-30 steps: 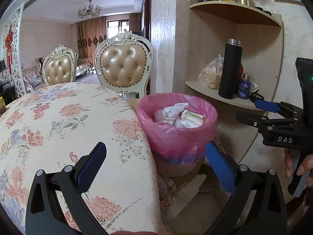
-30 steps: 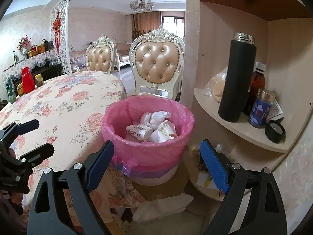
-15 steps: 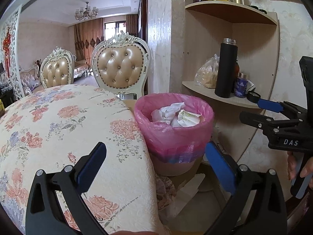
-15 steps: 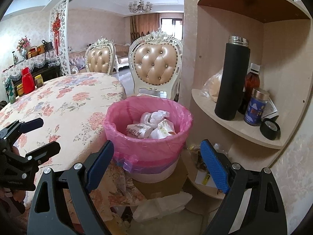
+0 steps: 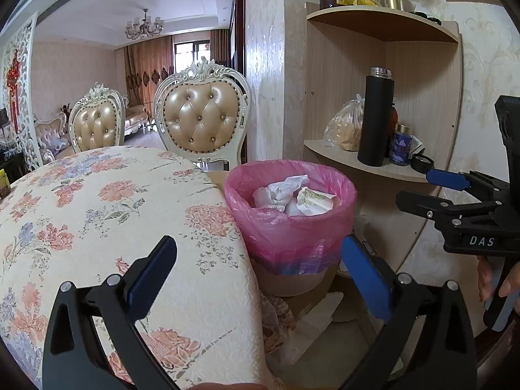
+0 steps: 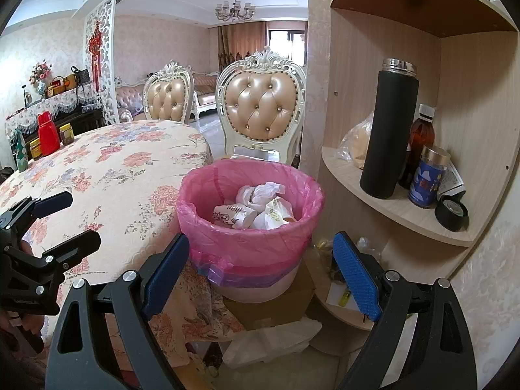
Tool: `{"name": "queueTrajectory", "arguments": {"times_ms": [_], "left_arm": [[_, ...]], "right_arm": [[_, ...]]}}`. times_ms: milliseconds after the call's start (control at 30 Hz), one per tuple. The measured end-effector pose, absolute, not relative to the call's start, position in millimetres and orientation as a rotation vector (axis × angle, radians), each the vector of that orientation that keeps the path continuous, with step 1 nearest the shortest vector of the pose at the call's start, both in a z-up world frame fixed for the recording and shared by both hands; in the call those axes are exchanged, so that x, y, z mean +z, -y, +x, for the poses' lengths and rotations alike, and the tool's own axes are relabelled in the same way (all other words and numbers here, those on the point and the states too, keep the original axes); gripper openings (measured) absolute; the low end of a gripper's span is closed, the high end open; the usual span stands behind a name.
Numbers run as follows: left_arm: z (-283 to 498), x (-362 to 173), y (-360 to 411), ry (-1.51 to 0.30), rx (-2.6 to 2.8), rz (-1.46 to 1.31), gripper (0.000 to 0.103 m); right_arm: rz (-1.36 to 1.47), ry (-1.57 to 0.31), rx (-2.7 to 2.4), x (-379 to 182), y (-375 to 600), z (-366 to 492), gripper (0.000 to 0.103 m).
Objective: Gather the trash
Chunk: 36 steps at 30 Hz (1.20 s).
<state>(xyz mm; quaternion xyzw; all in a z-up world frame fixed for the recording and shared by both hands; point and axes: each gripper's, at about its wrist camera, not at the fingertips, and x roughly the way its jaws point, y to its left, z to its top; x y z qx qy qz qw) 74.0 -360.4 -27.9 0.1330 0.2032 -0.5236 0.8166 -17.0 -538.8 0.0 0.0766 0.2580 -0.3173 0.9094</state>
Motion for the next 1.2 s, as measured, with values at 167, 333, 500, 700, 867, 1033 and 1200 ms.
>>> {"name": "queueTrajectory", "arguments": {"times_ms": [167, 333, 500, 700, 867, 1033, 1200], "left_arm": [[73.6, -27.4, 360.7, -0.428, -1.115, 0.284, 0.098], [73.4, -26.4, 360.8, -0.430, -1.115, 0.277, 0.098], [72.9, -26.2, 360.8, -0.426, -1.113, 0.276, 0.098], [72.1, -26.0, 361.2, -0.424, -1.113, 0.274, 0.098], [71.8, -25.4, 360.3, -0.421, -1.118, 0.270, 0.098], [70.8, -24.2, 360.1, -0.413, -1.120, 0.271, 0.098], [70.3, -23.9, 360.2, -0.408, -1.126, 0.271, 0.098]], "right_arm": [[0.160, -0.531, -0.654, -0.3, 538.0, -16.9, 0.085], [0.157, -0.532, -0.655, 0.3, 536.8, -16.8, 0.085], [0.159, -0.529, -0.653, -0.5, 536.2, -16.3, 0.085], [0.161, -0.528, -0.652, -0.7, 535.8, -16.5, 0.085], [0.162, -0.529, -0.650, -0.8, 535.3, -16.3, 0.085], [0.161, -0.528, -0.645, -1.5, 535.7, -15.4, 0.085], [0.164, -0.530, -0.645, -2.3, 535.9, -15.0, 0.085]]}}
